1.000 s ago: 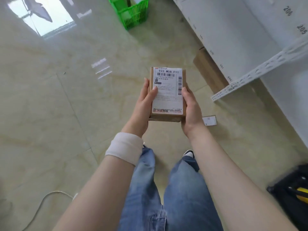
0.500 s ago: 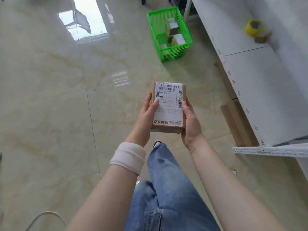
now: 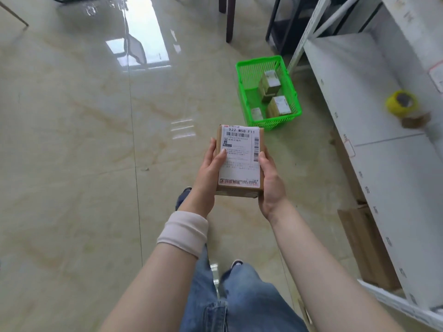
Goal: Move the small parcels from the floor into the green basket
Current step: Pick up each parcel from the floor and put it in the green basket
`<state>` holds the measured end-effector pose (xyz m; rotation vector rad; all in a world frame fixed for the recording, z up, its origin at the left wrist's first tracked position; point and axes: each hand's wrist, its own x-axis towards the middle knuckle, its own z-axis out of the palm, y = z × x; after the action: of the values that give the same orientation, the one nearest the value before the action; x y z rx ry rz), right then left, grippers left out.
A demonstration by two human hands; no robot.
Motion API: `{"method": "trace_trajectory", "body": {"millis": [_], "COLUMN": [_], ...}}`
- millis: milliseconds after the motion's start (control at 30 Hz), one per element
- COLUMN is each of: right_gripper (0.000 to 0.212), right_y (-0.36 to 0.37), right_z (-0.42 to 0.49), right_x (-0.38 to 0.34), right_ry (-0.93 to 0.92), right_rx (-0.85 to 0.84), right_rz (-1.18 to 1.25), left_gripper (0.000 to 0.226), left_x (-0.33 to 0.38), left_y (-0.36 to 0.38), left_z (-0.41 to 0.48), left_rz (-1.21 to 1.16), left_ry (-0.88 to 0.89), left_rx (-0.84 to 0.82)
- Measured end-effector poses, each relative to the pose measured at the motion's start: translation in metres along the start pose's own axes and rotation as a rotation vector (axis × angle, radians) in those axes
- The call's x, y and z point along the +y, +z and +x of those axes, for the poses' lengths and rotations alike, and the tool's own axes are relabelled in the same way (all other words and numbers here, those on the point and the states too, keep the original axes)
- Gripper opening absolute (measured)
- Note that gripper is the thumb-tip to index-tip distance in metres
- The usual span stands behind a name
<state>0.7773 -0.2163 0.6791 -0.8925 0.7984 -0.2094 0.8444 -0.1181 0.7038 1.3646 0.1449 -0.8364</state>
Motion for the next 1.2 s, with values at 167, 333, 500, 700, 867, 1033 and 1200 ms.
{"method": "trace_trajectory", "body": {"millis": [167, 333, 500, 700, 867, 1033, 1200], "right_gripper": [0.06, 0.062, 0.048, 0.057, 0.051, 0.06, 0.07], "right_y": [0.072, 0.129, 0.133, 0.115, 0.111, 0.102, 0.082], "right_z": [0.095, 0.178, 0.258, 0.359, 0.416, 0.471, 0.526], "right_x": [-0.037, -0.072, -0.116, -0.177, -0.229, -0.261, -0.258], "right_ry": [-0.013, -0.004, -0.044, -0.075, -0.086, -0.104, -0.106], "right_rx": [0.053, 0.12, 0.255, 0.351, 0.423, 0.538, 0.73], "right_rz": [0.04, 0.055, 0.07, 0.089, 0.158, 0.191, 0.321], "left_gripper": [0.055, 0.055, 0.054, 0.053, 0.054, 0.059, 0.058], "left_x": [0.079, 0.15, 0.184, 0.223, 0.263, 0.285, 0.278], "left_y": [-0.019, -0.03, 0.003, 0.069, 0.116, 0.159, 0.196], "left_z": [0.099, 0.195, 0.291, 0.397, 0.467, 0.531, 0.607], "left_rz": [0.045, 0.078, 0.138, 0.234, 0.335, 0.442, 0.607], "left_ry": [0.005, -0.025, -0.092, -0.102, -0.145, -0.201, -0.311], "left_rx": [-0.054, -0.132, -0.219, -0.301, -0.416, -0.524, -0.73]}}
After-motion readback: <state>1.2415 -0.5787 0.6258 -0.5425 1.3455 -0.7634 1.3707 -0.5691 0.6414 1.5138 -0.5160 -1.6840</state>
